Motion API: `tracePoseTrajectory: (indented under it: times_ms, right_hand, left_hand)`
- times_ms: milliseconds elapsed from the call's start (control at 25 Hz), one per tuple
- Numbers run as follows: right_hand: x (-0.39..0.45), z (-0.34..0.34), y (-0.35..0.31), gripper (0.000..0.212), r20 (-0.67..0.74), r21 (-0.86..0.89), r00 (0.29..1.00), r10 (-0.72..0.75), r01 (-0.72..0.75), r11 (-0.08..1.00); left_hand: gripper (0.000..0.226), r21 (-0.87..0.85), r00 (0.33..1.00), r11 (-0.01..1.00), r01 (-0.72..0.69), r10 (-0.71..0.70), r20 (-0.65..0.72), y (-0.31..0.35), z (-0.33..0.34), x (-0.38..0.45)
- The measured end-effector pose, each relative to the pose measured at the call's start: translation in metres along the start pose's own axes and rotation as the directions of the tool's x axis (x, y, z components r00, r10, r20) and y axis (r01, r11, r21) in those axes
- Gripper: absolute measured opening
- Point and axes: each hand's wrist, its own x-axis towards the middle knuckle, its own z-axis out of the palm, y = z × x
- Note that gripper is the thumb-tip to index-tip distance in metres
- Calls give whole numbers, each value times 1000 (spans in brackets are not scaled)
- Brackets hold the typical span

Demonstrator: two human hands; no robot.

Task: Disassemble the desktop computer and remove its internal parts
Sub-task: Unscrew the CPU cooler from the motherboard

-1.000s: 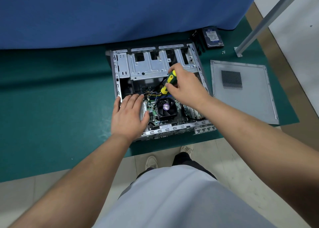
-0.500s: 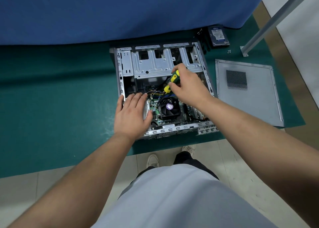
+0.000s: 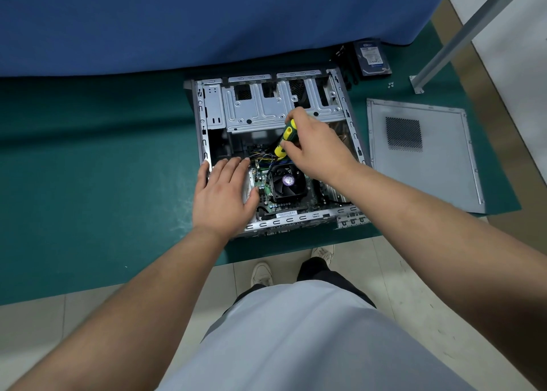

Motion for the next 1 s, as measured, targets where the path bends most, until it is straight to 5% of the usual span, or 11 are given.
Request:
tracePoseTrajectory:
  times_ms: [320,440,520,600,680,760,880,1000]
  right_hand:
    - [24,-14,-33,24,304,-152,951,-59,109,982]
    - [29,-14,-44,54,162,-486,983,93,-2,874]
    - [32,-13,-50,59,114,-639,992,60,27,769]
    - [38,-17,-51,43,290,-582,956,-35,205,787]
    - [45,-33,-51,16,549,-387,822,-150,409,827]
    - [52,-47,-48,19,642,-296,743,-190,469,832]
    - [49,-43,-49,29,542,-388,836,-91,344,855]
    - [41,-21,-51,63,244,-626,970,-17,171,761]
  left_hand:
    - [62,-1,1000,1000,-3,3,0,-1,-1,-1]
    - [61,-2,1000,1000,-2,2,2,-1,-2,-1]
    - [61,-4,1000,1000,-1,1,2,0,-3,0]
    - [62,-4,1000,1000,-1,1,2,0,-3,0]
    - [62,-7,1000,1000,2,-2,-1,0,-3,0]
    - [62,-8,1000,1000,3,-3,0,0,-3,-1]
    - [62,-9,1000,1000,0,0,0,1,-3,-1]
    - [61,-12,1000,1000,1,-1,-5,0,-2,-1]
